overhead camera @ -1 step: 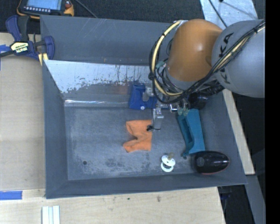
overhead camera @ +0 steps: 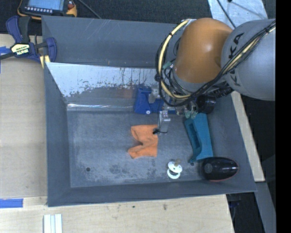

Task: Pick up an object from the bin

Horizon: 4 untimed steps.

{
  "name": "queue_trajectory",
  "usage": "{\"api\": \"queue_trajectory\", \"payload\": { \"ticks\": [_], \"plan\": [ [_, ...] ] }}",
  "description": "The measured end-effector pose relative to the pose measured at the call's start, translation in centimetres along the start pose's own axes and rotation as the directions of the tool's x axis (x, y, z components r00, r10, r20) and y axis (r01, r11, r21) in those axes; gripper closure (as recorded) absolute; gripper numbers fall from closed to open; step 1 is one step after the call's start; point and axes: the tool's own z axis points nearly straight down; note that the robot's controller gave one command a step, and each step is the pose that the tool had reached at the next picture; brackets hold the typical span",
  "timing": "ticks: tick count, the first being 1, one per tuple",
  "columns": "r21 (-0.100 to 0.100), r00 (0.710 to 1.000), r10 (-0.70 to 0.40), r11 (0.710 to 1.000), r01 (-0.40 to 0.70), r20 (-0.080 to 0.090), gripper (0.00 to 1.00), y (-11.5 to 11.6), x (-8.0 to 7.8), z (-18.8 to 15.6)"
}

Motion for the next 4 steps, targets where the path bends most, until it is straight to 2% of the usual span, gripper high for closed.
{"api": "queue_trajectory", "payload": {
  "ticks": [1, 2, 3, 4],
  "plan": [
    [0.0, 0.997, -0.075, 0.997, 0.075, 0.001, 0.0, 0.9, 2.4, 4.1],
    [0.0, 0.998, -0.065, 0.998, 0.065, -0.003, 0.0, 1.2, 2.9, 6.4],
    [0.0, 0.996, -0.09, 0.996, 0.09, 0.003, 0.0, 0.5, 2.4, 5.2],
    [0.0, 1.0, -0.007, 1.0, 0.007, 0.0, 0.0, 0.8, 4.2, 10.2]
  ]
}}
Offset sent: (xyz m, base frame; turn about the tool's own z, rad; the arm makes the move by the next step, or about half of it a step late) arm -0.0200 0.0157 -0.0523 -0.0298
